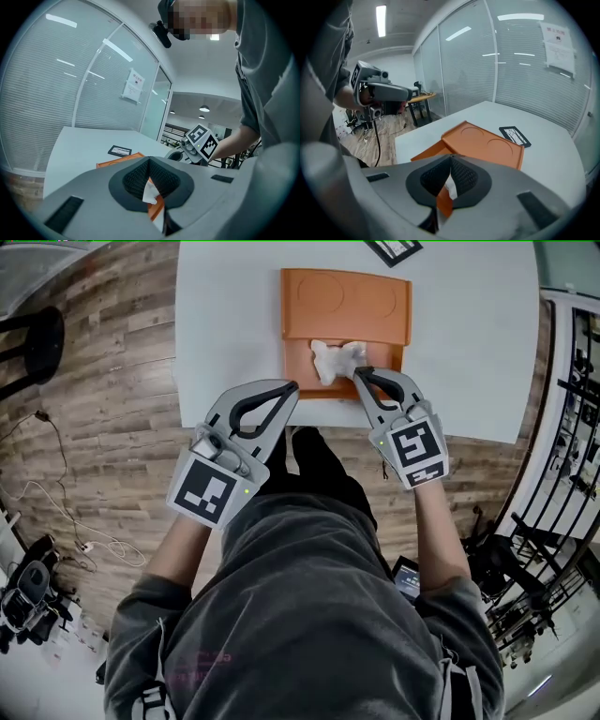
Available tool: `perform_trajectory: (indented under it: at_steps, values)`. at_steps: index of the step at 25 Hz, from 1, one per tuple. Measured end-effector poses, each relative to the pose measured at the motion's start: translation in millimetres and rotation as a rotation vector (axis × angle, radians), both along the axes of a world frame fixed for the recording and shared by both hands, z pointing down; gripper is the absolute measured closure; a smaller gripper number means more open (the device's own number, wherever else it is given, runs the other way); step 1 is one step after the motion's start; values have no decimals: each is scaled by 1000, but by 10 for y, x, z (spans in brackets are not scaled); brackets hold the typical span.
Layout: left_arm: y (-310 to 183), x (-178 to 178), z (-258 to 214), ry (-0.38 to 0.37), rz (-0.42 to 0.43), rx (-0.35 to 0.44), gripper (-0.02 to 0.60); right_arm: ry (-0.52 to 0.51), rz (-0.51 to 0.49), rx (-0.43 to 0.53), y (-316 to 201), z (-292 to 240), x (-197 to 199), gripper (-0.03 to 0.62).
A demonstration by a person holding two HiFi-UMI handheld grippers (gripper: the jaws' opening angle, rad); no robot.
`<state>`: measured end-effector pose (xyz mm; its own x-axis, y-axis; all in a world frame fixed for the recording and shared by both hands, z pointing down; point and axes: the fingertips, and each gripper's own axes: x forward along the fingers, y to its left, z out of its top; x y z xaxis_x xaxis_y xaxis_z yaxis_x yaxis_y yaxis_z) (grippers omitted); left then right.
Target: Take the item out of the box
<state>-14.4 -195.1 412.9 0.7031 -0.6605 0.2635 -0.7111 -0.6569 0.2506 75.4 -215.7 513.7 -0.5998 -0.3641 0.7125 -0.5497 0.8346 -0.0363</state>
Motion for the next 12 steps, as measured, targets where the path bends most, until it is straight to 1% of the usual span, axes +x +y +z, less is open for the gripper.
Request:
perform_trajectory:
  at_steps: [4, 8, 12]
  values:
    - [53, 28, 15, 7, -8, -14, 572, 56, -28, -6, 26, 121, 54, 589]
    - [52, -125, 121, 15, -2, -27, 572, 103, -46, -16, -36, 292, -92, 589]
    - [117, -132, 192, 18, 12, -45, 571, 142, -55, -32, -37, 428, -108, 588]
